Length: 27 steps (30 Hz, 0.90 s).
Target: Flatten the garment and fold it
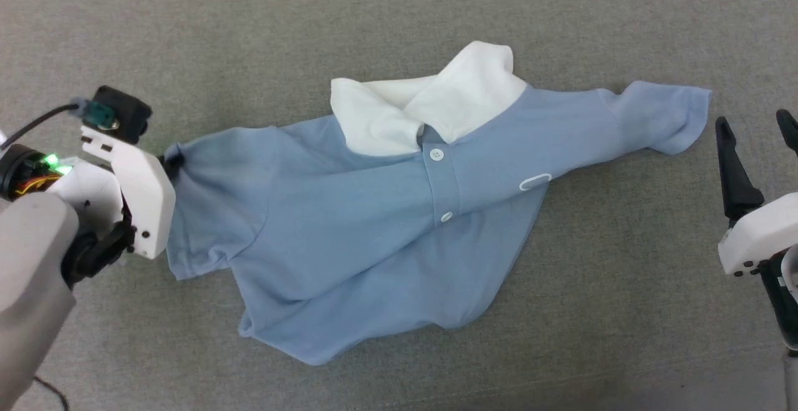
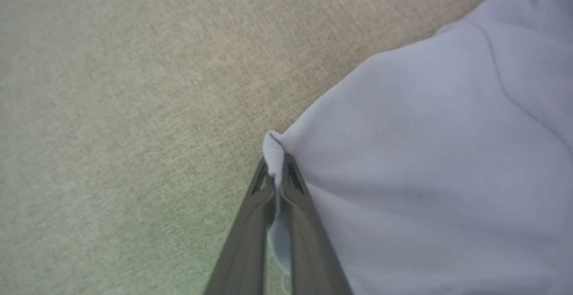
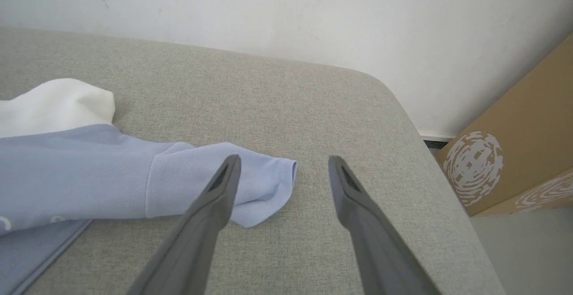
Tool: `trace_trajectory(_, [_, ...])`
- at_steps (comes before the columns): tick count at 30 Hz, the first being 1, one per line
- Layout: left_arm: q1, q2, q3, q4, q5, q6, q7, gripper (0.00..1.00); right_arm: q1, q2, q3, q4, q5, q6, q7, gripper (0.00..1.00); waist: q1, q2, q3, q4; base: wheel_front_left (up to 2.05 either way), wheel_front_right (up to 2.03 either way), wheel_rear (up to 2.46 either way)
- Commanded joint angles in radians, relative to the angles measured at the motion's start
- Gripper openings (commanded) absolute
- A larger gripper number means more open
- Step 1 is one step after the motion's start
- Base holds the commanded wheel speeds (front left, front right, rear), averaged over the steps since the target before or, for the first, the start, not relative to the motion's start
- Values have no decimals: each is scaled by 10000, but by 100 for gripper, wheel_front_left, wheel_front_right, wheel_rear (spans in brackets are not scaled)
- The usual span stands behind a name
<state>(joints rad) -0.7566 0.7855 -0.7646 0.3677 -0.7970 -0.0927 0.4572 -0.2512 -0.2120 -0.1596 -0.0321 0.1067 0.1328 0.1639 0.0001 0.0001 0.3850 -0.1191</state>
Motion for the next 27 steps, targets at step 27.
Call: trace_trajectory(27, [1034,-516,367,-3822,1628,2616,-3624,0,-2218,-2817,1234,4098,1247,-21,4583,100,-1,-1,-129,2110,0,0,0])
